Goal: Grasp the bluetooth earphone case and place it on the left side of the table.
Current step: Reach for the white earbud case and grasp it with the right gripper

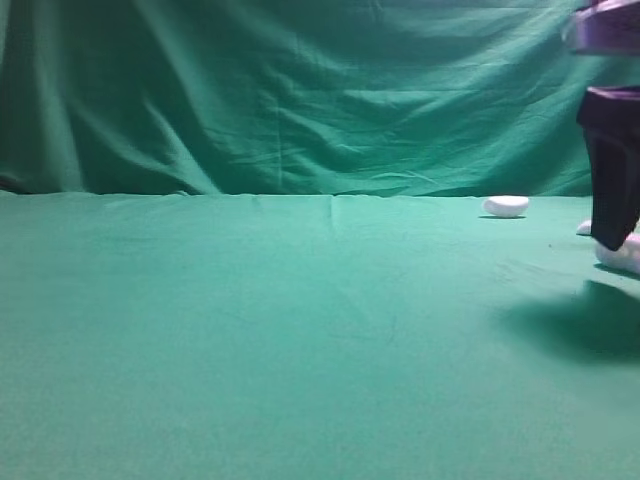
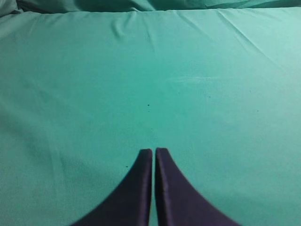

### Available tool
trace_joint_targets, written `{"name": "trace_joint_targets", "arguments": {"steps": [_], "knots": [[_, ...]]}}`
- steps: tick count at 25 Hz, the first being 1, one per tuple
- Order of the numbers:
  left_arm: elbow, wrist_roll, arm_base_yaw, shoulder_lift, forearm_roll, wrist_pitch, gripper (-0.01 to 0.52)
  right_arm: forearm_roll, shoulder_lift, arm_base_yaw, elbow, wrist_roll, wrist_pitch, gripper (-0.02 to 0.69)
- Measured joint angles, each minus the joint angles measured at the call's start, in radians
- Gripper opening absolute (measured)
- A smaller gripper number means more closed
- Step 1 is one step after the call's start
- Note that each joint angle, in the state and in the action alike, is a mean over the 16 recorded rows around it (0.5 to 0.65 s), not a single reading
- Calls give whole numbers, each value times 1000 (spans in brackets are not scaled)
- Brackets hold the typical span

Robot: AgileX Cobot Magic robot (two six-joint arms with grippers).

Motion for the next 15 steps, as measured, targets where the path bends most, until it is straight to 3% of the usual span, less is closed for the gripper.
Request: {"name": "trace_joint_targets", "arguments": {"steps": [10, 15], "knots": [[0, 0, 0, 0, 0, 0, 0, 66, 38, 55, -179, -34, 78, 340], [0, 0, 0, 0, 0, 0, 0, 116, 95, 174, -379, -72, 140, 329]]}}
